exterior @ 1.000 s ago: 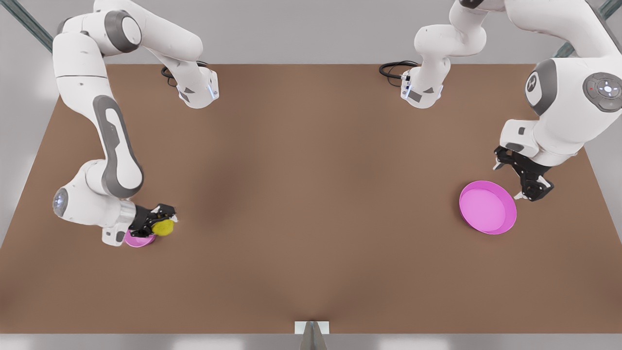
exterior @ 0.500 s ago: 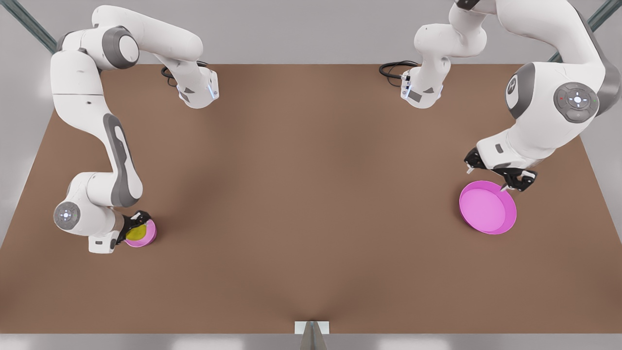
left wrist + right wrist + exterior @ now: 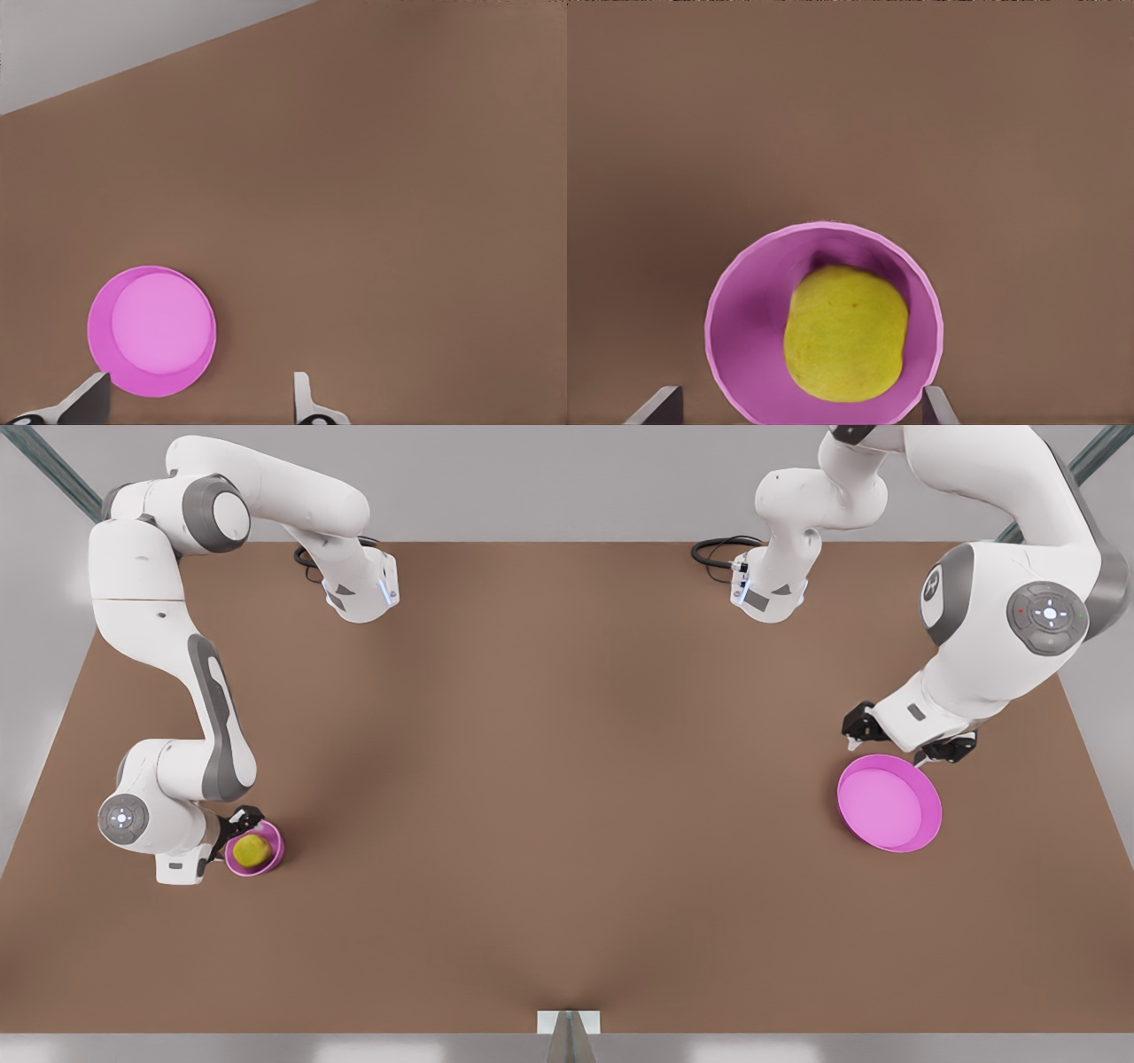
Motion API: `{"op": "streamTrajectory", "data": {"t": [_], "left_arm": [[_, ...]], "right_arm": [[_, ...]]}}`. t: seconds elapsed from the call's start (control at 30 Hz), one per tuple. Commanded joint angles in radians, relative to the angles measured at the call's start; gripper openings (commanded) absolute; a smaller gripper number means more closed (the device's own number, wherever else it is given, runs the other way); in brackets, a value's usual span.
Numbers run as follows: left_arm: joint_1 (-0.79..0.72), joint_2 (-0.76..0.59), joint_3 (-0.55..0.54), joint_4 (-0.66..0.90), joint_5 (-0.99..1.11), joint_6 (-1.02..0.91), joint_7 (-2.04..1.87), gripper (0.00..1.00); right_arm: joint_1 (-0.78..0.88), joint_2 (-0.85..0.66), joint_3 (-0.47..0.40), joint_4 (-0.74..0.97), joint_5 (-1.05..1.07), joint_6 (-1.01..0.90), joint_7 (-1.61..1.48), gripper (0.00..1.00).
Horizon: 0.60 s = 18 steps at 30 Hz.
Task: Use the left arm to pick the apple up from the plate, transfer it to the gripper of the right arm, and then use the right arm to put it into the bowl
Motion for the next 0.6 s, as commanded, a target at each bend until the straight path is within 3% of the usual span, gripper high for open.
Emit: {"op": "streamTrajectory", "data": {"t": [0.0, 0.1, 0.17, 0.2, 0.23, 0.3, 0.4, 0.57], "left_arm": [[0.0, -0.001, 0.0, 0.0, 0.0, 0.0, -0.225, 1.0], [0.0, -0.002, 0.0, 0.003, 0.0, 0.0, -0.225, 1.0], [-0.001, -0.002, 0.0, 0.006, 0.003, 0.003, -0.225, 1.0], [-0.001, 0.001, 0.0, 0.009, 0.003, 0.003, -0.222, 1.0], [-0.003, 0.01, -0.002, 0.018, 0.005, 0.004, -0.219, 1.0], [-0.005, 0.018, -0.005, 0.036, 0.005, 0.006, -0.216, 1.0], [-0.006, 0.018, -0.005, 0.044, 0.005, 0.006, -0.216, 1.0], [-0.006, 0.024, -0.005, 0.05, 0.005, 0.007, -0.217, 1.0]], "right_arm": [[0.007, -0.003, 0.007, 0.007, 0.006, -0.008, 0.018, 1.0], [0.082, -0.07, 0.241, 0.28, -0.054, -0.325, 0.368, 1.0], [0.201, -0.16, 0.298, 0.433, -0.048, -0.546, 0.742, 1.0], [0.396, -0.309, 0.091, 0.404, 0.008, -0.569, 0.883, 1.0], [0.439, -0.421, -0.078, 0.309, 0.171, -0.589, 0.859, 1.0], [0.378, -0.564, -0.158, 0.071, 0.252, -0.476, 0.749, 1.0], [0.537, -0.518, -0.348, 0.071, 0.276, -0.503, 0.704, 1.0], [0.56, -0.517, -0.353, 0.117, 0.283, -0.494, 0.824, 1.0]]}}
